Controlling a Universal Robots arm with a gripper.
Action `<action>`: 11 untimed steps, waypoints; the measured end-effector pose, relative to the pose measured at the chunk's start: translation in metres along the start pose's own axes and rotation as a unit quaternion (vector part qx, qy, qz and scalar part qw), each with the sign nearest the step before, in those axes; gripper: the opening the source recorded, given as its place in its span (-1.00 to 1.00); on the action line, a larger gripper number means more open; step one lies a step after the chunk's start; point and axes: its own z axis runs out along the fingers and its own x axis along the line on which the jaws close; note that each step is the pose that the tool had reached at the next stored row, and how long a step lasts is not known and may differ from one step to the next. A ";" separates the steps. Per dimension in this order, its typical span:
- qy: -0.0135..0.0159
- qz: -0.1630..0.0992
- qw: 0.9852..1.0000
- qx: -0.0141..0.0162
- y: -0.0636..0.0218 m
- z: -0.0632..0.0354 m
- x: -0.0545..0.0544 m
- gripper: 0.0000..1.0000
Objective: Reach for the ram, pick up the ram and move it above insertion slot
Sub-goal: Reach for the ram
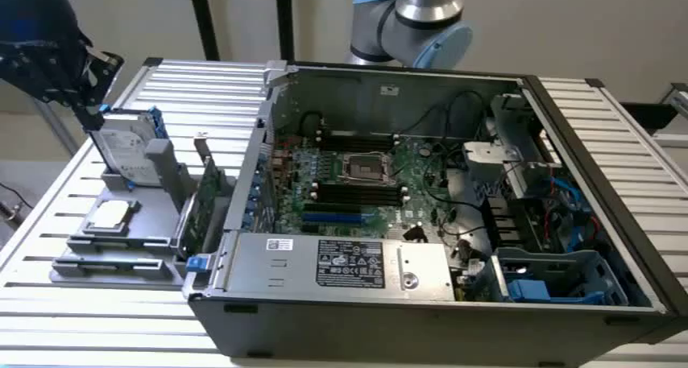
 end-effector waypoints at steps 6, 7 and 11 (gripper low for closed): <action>0.000 0.000 1.000 0.000 0.0000 0.0000 0.000 -0.79; 0.000 0.000 1.000 0.000 0.0000 0.0000 0.000 -0.79; 0.000 0.000 1.000 0.000 0.0000 0.0000 0.000 -0.79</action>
